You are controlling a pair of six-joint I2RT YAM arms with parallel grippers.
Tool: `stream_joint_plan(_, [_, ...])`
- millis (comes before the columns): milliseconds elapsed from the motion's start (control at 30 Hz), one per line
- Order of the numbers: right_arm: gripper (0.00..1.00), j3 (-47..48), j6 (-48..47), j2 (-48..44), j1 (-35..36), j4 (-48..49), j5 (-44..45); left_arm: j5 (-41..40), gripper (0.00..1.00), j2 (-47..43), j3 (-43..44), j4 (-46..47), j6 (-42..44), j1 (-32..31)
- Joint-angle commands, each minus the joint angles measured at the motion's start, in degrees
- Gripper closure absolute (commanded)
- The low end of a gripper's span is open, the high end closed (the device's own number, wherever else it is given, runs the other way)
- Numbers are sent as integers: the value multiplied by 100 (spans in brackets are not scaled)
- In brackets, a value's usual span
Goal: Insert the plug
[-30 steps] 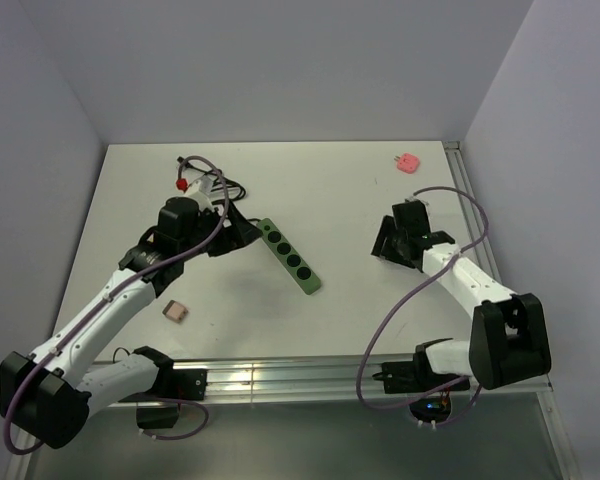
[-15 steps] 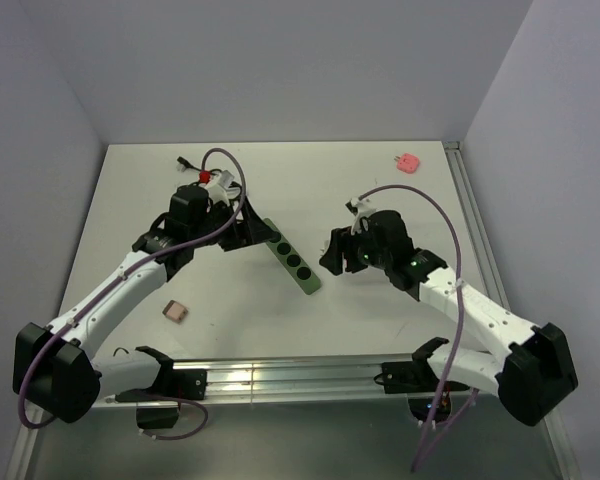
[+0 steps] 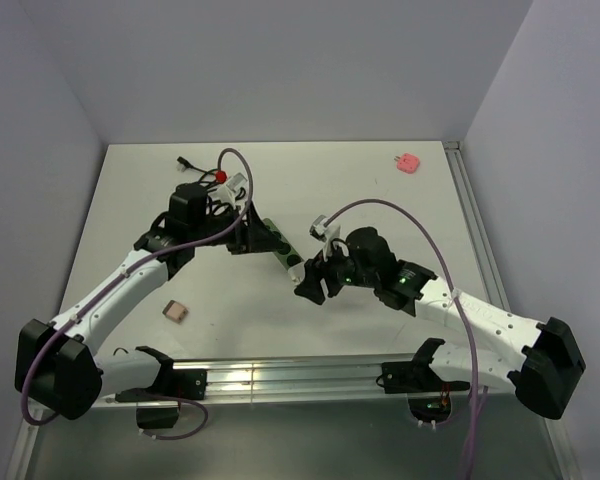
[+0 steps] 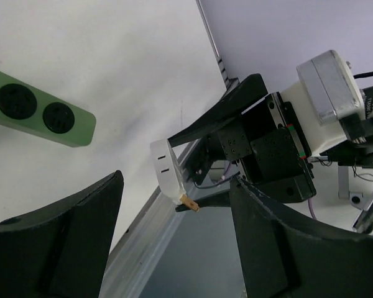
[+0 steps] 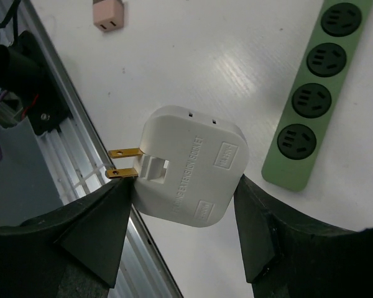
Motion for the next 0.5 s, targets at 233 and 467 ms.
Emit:
stream_joint_plan(233, [87, 378, -244, -29, 607, 315, 283, 518, 26, 253, -219, -41, 285, -223])
stream_joint_plan(467, [88, 484, -279, 15, 792, 342, 485, 570, 28, 481, -281, 55, 329, -478])
